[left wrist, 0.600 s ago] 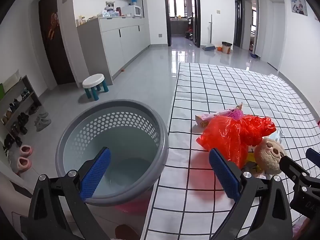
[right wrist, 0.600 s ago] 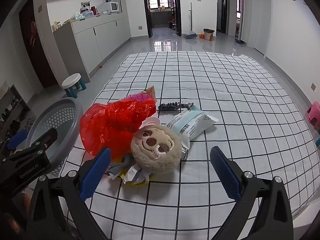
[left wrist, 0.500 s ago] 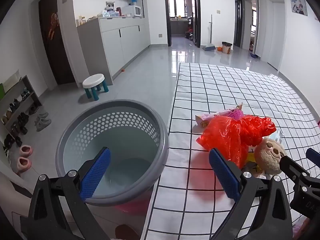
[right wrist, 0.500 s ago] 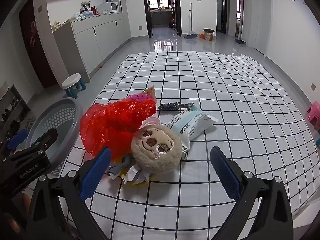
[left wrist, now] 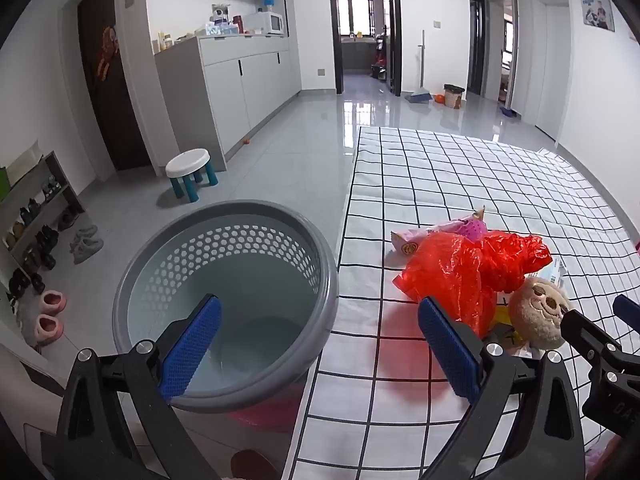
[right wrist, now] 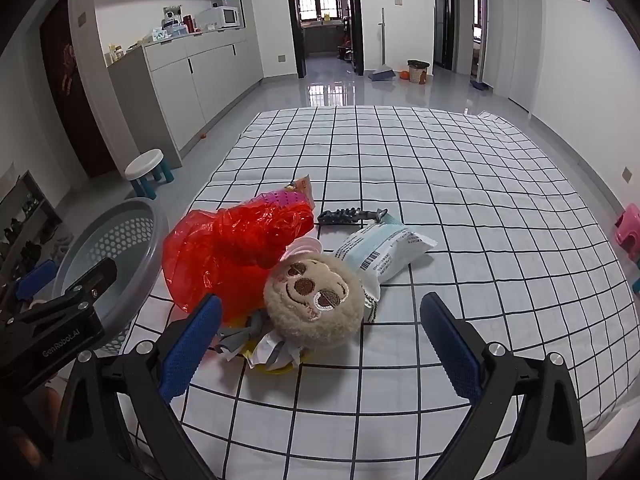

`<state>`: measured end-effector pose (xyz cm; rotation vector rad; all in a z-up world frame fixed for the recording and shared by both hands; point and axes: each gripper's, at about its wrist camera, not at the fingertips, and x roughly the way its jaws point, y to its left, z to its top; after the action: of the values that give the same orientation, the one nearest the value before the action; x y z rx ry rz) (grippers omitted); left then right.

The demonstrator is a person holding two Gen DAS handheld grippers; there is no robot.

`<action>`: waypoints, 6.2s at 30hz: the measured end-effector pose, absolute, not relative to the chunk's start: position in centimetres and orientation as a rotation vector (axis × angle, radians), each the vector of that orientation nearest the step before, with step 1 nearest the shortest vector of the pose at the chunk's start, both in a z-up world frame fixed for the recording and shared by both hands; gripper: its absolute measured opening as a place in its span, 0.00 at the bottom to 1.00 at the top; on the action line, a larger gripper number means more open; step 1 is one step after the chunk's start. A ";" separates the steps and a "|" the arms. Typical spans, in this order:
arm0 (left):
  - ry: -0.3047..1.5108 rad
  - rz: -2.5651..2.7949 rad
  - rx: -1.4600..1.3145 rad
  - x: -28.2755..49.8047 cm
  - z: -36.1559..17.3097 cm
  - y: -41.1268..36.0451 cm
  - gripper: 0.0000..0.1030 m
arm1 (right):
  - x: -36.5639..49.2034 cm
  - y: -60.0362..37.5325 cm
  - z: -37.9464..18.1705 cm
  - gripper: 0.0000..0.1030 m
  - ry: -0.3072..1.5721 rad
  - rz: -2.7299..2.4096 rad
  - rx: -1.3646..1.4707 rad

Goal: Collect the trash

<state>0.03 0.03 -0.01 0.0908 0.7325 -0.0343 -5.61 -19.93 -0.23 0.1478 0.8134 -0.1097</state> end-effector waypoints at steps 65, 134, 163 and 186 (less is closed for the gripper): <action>0.730 -0.035 0.091 0.0 0.0 0.0 0.94 | -6.3 -19.7 0.4 0.92 0.796 -0.099 0.152; 0.752 -0.111 0.078 0.5 -1.0 -1.0 0.94 | -3.1 -21.1 -2.7 0.59 0.907 0.019 0.080; 0.789 -0.199 0.159 2.3 -3.2 -7.9 0.94 | -6.6 -26.0 0.0 0.59 0.827 0.015 0.259; 0.767 -0.320 0.093 0.7 -1.7 -6.4 0.13 | -6.8 -24.9 0.4 0.59 0.809 0.027 0.239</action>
<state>0.73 -6.40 -1.66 0.0933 0.7674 -0.3199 -6.76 -24.88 0.39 0.2391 0.8091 0.0266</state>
